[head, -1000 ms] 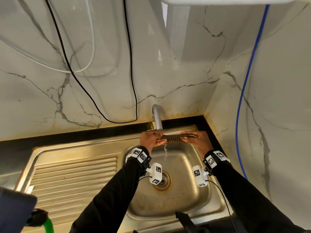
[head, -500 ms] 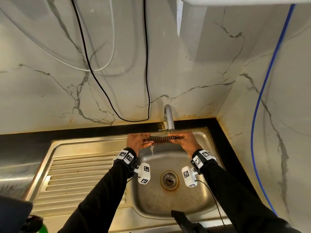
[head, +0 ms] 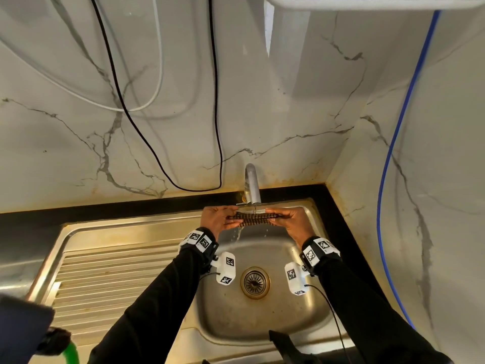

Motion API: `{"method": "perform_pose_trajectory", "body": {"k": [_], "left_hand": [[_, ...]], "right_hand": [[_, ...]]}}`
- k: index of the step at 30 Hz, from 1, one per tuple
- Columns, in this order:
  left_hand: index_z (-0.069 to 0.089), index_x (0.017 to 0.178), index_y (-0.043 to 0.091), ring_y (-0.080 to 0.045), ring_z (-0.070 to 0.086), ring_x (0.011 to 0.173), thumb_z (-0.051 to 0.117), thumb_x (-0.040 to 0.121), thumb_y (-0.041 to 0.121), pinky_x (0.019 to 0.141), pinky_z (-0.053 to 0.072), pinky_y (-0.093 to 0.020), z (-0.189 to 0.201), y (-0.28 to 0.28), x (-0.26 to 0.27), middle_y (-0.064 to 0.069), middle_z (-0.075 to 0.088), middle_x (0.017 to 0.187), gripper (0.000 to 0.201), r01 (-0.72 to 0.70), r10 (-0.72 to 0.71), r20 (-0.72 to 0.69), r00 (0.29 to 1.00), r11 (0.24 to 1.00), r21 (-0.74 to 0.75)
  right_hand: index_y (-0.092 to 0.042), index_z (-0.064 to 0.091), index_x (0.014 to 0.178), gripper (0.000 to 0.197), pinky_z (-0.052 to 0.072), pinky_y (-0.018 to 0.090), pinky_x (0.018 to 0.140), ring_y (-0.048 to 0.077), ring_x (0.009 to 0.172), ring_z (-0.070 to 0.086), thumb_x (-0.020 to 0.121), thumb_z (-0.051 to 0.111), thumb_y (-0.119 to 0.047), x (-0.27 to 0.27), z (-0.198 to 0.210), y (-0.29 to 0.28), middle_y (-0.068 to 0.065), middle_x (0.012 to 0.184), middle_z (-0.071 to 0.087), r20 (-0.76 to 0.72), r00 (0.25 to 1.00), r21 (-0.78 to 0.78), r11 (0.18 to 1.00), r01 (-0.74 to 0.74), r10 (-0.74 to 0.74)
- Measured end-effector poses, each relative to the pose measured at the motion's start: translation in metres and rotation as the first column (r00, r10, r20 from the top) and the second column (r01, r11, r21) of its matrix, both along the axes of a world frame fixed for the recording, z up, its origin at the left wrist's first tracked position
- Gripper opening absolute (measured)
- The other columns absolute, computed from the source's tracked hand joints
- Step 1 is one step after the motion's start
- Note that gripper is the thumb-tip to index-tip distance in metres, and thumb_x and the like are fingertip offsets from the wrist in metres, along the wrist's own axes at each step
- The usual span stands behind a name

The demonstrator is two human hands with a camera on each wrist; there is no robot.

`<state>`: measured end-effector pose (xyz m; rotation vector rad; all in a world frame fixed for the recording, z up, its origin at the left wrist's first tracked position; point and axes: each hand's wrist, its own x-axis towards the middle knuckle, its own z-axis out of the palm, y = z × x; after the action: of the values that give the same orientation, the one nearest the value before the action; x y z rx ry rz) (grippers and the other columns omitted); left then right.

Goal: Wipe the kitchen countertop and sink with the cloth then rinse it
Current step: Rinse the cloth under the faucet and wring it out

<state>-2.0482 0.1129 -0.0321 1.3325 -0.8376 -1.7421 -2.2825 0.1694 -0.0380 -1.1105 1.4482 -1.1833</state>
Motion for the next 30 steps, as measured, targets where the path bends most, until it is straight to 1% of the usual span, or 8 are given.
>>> {"method": "perform_pose_trajectory", "body": {"k": [4,8,13,15,18,22,26,30], "left_hand": [[0.073,0.107,-0.008,-0.037,0.077,0.086,0.066,0.095,-0.001,0.068,0.065,-0.03,-0.001,0.003,-0.025,-0.025,0.076,0.099,0.015,0.126,-0.126,0.005,0.992,0.991,-0.037],[0.074,0.11,-0.002,-0.033,0.078,0.085,0.068,0.094,-0.001,0.071,0.065,-0.035,-0.006,0.006,-0.04,-0.019,0.078,0.1,0.018,0.229,-0.227,0.032,0.973,0.972,-0.051],[0.075,0.112,0.007,-0.027,0.078,0.081,0.067,0.092,-0.004,0.07,0.065,-0.033,-0.012,0.013,-0.041,-0.016,0.078,0.102,0.023,0.246,-0.242,0.065,0.968,0.967,-0.071],[0.075,0.112,0.003,-0.027,0.078,0.082,0.066,0.093,-0.005,0.072,0.065,-0.033,-0.017,0.013,-0.032,-0.017,0.078,0.104,0.022,0.235,-0.229,0.076,0.97,0.969,-0.074],[0.074,0.109,-0.003,-0.025,0.078,0.079,0.065,0.093,-0.006,0.073,0.065,-0.034,-0.018,0.01,-0.011,-0.019,0.077,0.102,0.019,0.191,-0.185,0.09,0.979,0.98,-0.058],[0.075,0.104,-0.003,-0.026,0.078,0.077,0.067,0.094,-0.002,0.073,0.065,-0.035,-0.02,0.007,0.018,-0.022,0.077,0.099,0.013,0.122,-0.114,0.11,0.987,0.99,-0.065],[0.074,0.108,-0.005,-0.03,0.078,0.083,0.073,0.093,0.009,0.071,0.065,-0.034,-0.021,0.005,0.042,-0.023,0.077,0.097,0.02,0.05,-0.044,0.11,0.993,0.997,-0.052],[0.073,0.108,-0.005,-0.031,0.078,0.086,0.073,0.093,0.009,0.07,0.065,-0.033,-0.022,0.004,0.05,-0.022,0.077,0.097,0.021,0.029,-0.025,0.09,0.996,0.999,-0.041]], "right_hand": [[0.009,0.071,0.113,0.033,0.056,0.037,0.099,0.026,0.113,0.07,0.082,0.067,0.019,-0.033,-0.006,0.014,0.017,0.117,0.074,0.038,0.999,-0.025,1.0,0.0,0.001],[0.014,0.069,0.104,0.028,0.055,0.045,0.1,0.026,0.114,0.069,0.078,0.067,0.023,-0.054,-0.014,0.023,0.015,0.119,0.073,0.063,0.998,0.008,1.0,0.007,-0.008],[0.008,0.068,0.113,0.044,0.056,0.048,0.098,0.032,0.113,0.069,0.071,0.073,0.024,-0.053,-0.017,0.026,0.018,0.118,0.073,0.082,0.996,0.018,1.0,-0.018,0.016],[0.008,0.068,0.113,0.046,0.056,0.049,0.098,0.034,0.11,0.07,0.069,0.077,0.022,-0.042,-0.016,0.024,0.019,0.116,0.073,0.086,0.996,0.028,0.999,-0.022,0.02],[0.004,0.07,0.108,0.041,0.057,0.046,0.098,0.031,0.106,0.072,0.07,0.078,0.019,-0.02,-0.015,0.01,0.015,0.11,0.076,0.069,0.997,0.037,0.999,-0.036,0.034],[0.001,0.073,0.108,0.039,0.058,0.039,0.096,0.026,0.106,0.072,0.072,0.079,0.015,0.009,-0.014,-0.004,0.01,0.109,0.077,0.068,0.995,0.056,0.995,-0.081,0.077],[-0.003,0.074,0.108,0.038,0.059,0.033,0.091,0.02,0.105,0.073,0.073,0.08,0.012,0.033,-0.012,-0.013,0.006,0.109,0.077,0.066,0.992,0.061,0.991,-0.115,0.111],[-0.001,0.074,0.11,0.04,0.06,0.029,0.088,0.018,0.102,0.074,0.074,0.078,0.014,0.039,-0.013,-0.017,0.007,0.109,0.077,0.045,0.993,0.059,0.992,-0.107,0.105]]}}
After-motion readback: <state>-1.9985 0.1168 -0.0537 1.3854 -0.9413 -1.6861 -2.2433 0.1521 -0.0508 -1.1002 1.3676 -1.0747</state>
